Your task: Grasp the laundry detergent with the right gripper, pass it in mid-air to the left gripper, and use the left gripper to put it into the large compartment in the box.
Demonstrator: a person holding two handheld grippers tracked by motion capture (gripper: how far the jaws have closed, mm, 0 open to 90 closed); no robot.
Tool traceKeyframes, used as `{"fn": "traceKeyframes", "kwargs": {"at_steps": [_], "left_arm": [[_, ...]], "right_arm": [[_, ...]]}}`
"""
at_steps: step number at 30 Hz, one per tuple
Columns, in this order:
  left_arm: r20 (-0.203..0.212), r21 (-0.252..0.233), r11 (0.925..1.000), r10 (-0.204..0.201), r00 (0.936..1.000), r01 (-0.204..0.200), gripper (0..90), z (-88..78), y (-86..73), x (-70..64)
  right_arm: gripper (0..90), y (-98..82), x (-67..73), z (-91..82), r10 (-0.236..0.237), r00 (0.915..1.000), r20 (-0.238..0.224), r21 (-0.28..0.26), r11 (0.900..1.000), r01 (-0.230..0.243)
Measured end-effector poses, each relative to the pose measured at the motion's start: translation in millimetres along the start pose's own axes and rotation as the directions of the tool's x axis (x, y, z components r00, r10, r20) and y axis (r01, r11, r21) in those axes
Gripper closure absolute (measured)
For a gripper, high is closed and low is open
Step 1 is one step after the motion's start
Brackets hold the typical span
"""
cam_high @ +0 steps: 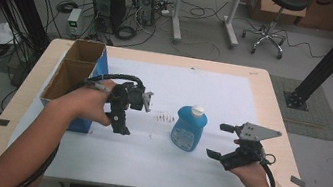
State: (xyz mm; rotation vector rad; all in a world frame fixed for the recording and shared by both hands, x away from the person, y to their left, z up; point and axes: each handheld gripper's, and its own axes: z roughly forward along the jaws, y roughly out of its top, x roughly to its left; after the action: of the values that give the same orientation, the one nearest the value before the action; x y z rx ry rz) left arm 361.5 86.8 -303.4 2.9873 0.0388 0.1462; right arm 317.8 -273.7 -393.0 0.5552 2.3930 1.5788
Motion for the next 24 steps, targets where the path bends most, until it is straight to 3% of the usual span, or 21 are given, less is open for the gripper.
{"fn": "traceKeyframes", "kwargs": {"at_steps": [12,24], "left_arm": [[-0.004,0.0,1.0,-0.003,1.0,0.003,0.1,-1.5,-3.0,-3.7],[-0.003,0.011,0.9999,-0.007,1.0,0.007,0.1,-3.1,-4.2,-4.9]], "right_arm": [[0.0,-2.4,3.1,32.9,-0.005,0.9998,0.02,0.007,1.0,0.005],[0.0,-7.8,-0.1,53.4,0.026,0.9994,0.02,-0.013,1.0,-0.026]]}}
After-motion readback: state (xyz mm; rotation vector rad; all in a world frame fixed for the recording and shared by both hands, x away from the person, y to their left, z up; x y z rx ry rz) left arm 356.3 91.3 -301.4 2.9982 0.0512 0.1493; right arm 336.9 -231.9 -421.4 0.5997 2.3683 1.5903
